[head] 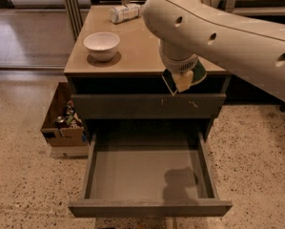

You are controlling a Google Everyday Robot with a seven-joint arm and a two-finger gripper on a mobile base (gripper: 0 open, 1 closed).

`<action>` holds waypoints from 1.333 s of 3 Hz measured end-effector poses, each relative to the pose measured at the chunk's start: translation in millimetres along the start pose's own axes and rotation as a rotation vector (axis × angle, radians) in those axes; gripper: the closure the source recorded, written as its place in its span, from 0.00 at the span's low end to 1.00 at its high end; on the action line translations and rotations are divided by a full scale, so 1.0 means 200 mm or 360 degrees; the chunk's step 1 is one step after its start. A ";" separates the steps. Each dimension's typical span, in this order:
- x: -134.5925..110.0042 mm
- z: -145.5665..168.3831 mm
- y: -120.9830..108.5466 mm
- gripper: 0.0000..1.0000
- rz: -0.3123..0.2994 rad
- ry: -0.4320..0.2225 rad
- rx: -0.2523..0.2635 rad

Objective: Pick sponge from middle drawer and place on counter

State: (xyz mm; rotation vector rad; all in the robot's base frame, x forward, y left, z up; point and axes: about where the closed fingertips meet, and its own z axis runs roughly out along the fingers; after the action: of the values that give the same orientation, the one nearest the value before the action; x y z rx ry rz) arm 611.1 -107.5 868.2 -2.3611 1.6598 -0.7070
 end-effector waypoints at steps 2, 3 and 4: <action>0.01 0.07 -0.11 1.00 -0.0036 0.0069 0.0076; 0.03 0.07 -0.14 1.00 -0.0042 0.0088 0.0100; 0.06 0.11 -0.22 1.00 -0.0086 0.0110 0.0138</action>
Offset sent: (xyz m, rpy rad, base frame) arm 0.0195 0.0047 -0.0025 -0.0220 -0.0412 0.0117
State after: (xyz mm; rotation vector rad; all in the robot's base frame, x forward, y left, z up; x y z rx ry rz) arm 662.0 -105.4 870.5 -2.3540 1.5632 -0.8621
